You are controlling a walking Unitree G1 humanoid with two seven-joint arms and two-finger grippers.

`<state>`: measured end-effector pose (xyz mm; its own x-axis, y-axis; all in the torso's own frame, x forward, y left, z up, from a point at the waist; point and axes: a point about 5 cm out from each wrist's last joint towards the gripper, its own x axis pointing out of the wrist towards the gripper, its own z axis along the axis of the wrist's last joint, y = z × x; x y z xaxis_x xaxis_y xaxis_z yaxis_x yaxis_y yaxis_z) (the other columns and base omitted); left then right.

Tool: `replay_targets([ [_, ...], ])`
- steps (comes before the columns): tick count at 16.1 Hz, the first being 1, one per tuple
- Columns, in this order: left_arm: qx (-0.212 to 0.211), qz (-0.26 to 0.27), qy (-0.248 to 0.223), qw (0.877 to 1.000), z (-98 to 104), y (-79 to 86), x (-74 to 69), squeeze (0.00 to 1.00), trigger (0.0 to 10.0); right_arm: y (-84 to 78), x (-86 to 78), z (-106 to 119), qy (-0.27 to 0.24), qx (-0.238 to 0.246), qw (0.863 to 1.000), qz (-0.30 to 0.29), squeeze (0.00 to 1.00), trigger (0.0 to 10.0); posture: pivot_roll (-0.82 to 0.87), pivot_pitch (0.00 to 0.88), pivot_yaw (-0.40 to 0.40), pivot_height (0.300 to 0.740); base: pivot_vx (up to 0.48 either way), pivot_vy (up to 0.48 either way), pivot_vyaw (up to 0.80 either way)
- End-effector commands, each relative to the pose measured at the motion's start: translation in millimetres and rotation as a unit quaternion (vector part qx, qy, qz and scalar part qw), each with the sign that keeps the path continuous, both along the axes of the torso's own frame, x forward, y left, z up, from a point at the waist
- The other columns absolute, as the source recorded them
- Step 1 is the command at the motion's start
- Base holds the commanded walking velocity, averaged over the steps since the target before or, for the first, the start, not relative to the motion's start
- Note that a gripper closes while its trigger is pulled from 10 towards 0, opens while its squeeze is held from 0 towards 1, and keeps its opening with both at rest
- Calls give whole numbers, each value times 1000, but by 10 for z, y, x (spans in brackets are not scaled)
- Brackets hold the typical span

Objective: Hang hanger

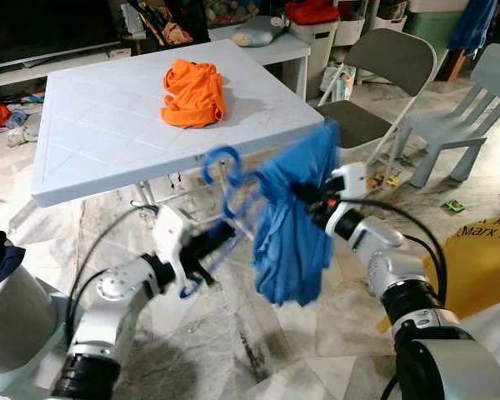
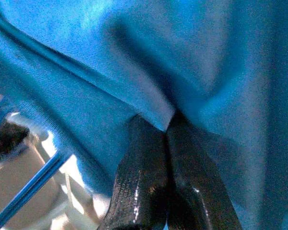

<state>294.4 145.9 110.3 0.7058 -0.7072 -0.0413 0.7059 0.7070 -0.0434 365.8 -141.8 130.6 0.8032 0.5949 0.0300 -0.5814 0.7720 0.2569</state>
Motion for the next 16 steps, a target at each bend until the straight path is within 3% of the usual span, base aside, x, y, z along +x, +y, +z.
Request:
replay_targets([
  [1,0,24,-23,999,79,78,61,0,0,-13,61,204,-36,22,999,-3,0,0,-66,0,33,740,0,0,0],
  [5,28,65,9,997,-103,170,40,0,0,-121,144,441,-67,51,996,-28,0,0,-73,0,35,740,0,0,0],
  [7,51,45,36,997,-245,150,-75,0,0,-90,201,625,-94,53,993,-48,0,0,-75,0,33,740,0,0,0],
  [8,68,8,40,997,-279,120,-185,0,0,-69,237,711,-107,43,991,-65,0,0,-73,0,30,740,0,0,0],
  [9,68,-17,49,996,-281,112,-263,0,0,-68,266,743,-110,28,990,-84,0,0,-73,0,30,740,0,0,0],
  [10,61,-62,69,994,-273,109,-405,0,0,-94,313,767,-112,-15,985,-128,0,0,-67,0,26,740,0,0,0],
  [12,62,-88,90,990,-283,148,-531,0,0,-125,346,811,-116,-20,980,-161,0,0,-53,0,18,740,0,0,0],
  [13,71,-101,97,988,-298,172,-594,0,0,-140,365,804,-113,-49,975,-183,0,0,-50,0,15,740,0,0,0],
  [15,79,-97,108,986,-312,222,-663,0,0,-249,379,710,-102,-115,959,-237,0,0,-43,0,8,740,0,0,0],
  [16,81,-76,104,988,-291,260,-672,0,0,-366,382,662,-90,-145,945,-280,0,0,-41,0,6,740,0,0,0],
])
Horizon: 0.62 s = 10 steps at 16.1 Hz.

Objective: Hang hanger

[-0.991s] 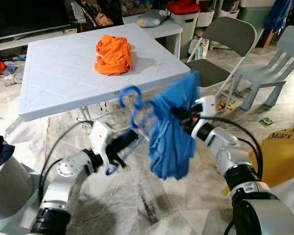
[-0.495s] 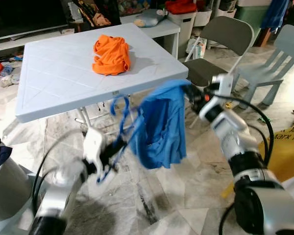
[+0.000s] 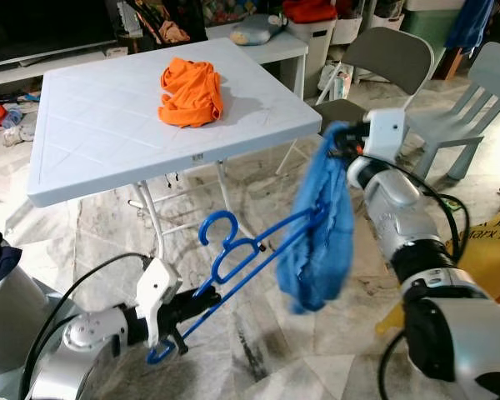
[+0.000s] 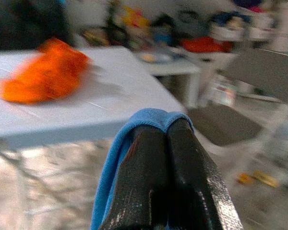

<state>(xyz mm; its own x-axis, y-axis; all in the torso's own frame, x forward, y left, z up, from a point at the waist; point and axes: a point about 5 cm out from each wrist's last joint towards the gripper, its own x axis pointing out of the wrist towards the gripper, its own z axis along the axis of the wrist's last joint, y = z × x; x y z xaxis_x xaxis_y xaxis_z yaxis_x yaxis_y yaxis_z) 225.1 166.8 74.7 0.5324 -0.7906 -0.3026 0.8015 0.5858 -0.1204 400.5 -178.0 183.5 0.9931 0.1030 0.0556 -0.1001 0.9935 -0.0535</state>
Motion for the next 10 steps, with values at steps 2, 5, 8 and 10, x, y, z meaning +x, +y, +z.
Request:
replay_targets([
  [2,6,46,-22,999,83,113,33,0,0,-168,18,73,-8,-52,997,-62,0,0,-40,0,6,740,0,0,0],
  [5,10,127,-50,991,88,186,99,0,0,-316,-13,34,-4,-72,993,-95,0,0,-36,0,5,740,0,0,0],
  [8,5,250,-104,963,172,129,171,0,7294,-57,-75,-118,-3,-13,999,30,0,0,-44,0,14,740,0,0,0],
  [10,2,297,-107,949,188,69,160,0,10000,77,-140,-211,-4,-5,997,80,0,1843,-34,0,17,740,0,0,0],
])
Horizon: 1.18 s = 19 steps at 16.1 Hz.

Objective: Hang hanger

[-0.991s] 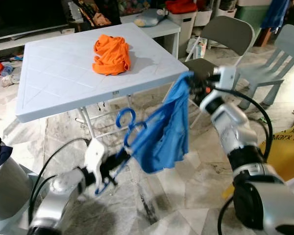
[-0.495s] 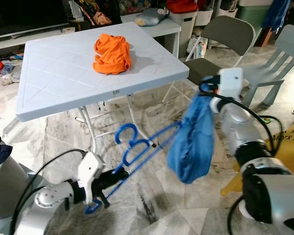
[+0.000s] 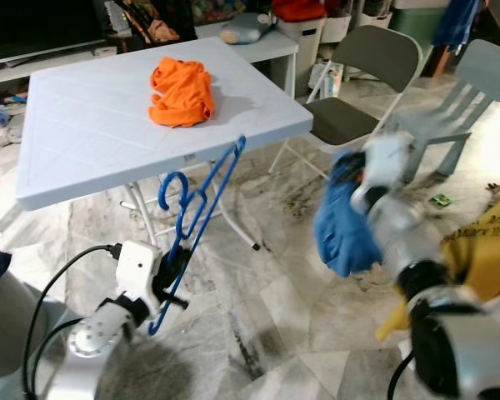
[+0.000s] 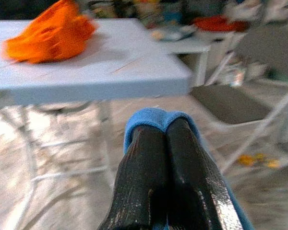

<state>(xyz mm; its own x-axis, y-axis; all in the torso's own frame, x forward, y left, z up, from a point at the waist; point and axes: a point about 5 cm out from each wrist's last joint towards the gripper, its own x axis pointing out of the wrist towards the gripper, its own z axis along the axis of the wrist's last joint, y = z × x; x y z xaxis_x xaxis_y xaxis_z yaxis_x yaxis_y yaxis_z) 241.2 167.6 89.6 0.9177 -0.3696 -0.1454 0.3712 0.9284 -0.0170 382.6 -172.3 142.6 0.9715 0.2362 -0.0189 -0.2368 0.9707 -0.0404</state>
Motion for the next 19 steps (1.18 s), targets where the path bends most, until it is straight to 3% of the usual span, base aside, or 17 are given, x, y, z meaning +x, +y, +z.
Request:
replay_targets([
  [1,13,45,-21,999,58,67,3,0,10000,61,15,181,-45,5,999,29,0,3412,-32,0,19,740,0,0,0],
  [2,6,79,-28,996,68,82,7,0,10000,98,-18,151,-48,1,998,46,0,4980,-26,0,22,740,0,0,0],
  [3,21,166,-47,985,87,176,39,0,10000,138,-66,99,-53,-7,996,66,0,10000,-23,0,23,740,0,0,0],
  [4,21,215,-53,975,88,205,40,0,10000,158,-107,69,-56,8,996,72,0,10000,-22,0,25,740,0,0,0],
  [5,17,218,-57,974,102,152,24,0,10000,172,-145,68,-62,21,996,68,0,10000,-20,0,24,740,0,0,0],
  [7,11,223,-74,972,151,108,10,0,10000,189,-224,113,-93,-8,993,69,0,10000,-17,0,22,740,0,0,0],
  [8,4,228,-77,971,162,95,-6,0,10000,147,-281,103,-100,1,994,42,0,10000,-13,0,23,740,0,0,0],
  [9,-3,231,-77,970,160,93,-17,0,10000,125,-317,72,-94,7,995,24,0,10000,-11,0,24,740,0,0,0],
  [12,-10,249,-68,966,111,107,-12,0,10000,218,-503,-127,-49,12,998,47,0,10000,-4,0,18,740,0,0,0],
  [14,-17,253,-77,964,144,123,2,0,10000,333,-596,-196,-33,-9,996,77,0,10000,-3,0,18,740,142,0,0],
  [15,-22,256,-81,963,147,124,-2,0,10000,382,-628,-205,-30,-41,996,76,0,10000,-3,0,18,740,315,0,0],
  [17,-20,256,-79,963,141,122,-5,0,10000,427,-674,-210,-27,-51,994,92,0,10000,-1,0,15,740,324,0,0],
  [18,-21,257,-79,963,138,120,-5,0,10000,438,-676,-224,-5,-19,995,96,0,10000,-1,0,14,740,349,0,0],
  [19,-24,257,-77,963,130,119,-2,0,10000,440,-665,-201,-7,-15,995,99,0,10000,3,0,10,740,360,0,0],
])
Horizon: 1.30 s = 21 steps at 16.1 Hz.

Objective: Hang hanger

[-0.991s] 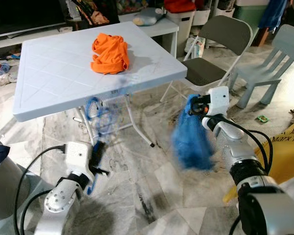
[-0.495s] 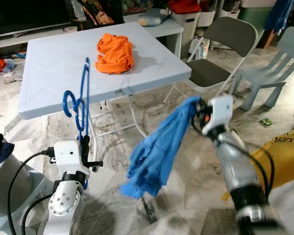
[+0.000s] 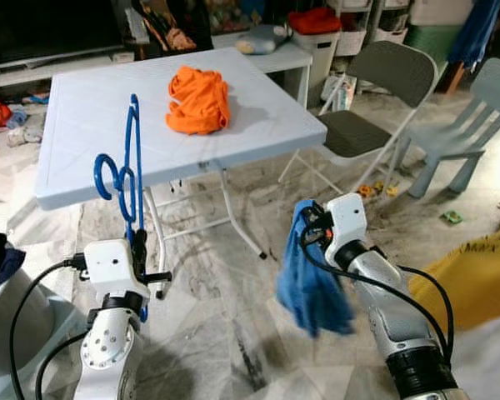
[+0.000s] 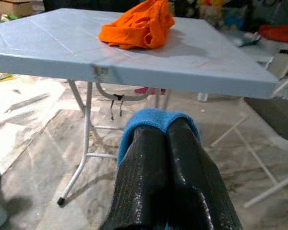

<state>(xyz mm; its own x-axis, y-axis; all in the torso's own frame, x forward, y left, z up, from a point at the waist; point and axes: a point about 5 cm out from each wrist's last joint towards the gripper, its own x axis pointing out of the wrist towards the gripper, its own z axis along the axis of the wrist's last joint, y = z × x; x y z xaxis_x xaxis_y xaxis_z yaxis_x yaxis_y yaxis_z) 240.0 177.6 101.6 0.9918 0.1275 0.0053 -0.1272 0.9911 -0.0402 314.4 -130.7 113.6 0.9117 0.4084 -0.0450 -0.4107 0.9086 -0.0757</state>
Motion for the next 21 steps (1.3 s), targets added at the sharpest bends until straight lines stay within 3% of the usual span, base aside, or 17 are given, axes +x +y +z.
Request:
replay_targets([
  [1,-3,5,-4,1000,4,19,11,0,10000,22,34,118,-17,14,1000,4,0,10000,4,0,10,740,368,0,0],
  [7,-2,5,-10,1000,40,22,51,0,10000,42,116,207,-14,36,999,-2,0,10000,12,0,4,740,351,151,711],
  [21,-8,0,-22,1000,96,-7,114,0,10000,76,218,313,-41,42,998,-7,0,10000,17,0,-4,740,337,338,0],
])
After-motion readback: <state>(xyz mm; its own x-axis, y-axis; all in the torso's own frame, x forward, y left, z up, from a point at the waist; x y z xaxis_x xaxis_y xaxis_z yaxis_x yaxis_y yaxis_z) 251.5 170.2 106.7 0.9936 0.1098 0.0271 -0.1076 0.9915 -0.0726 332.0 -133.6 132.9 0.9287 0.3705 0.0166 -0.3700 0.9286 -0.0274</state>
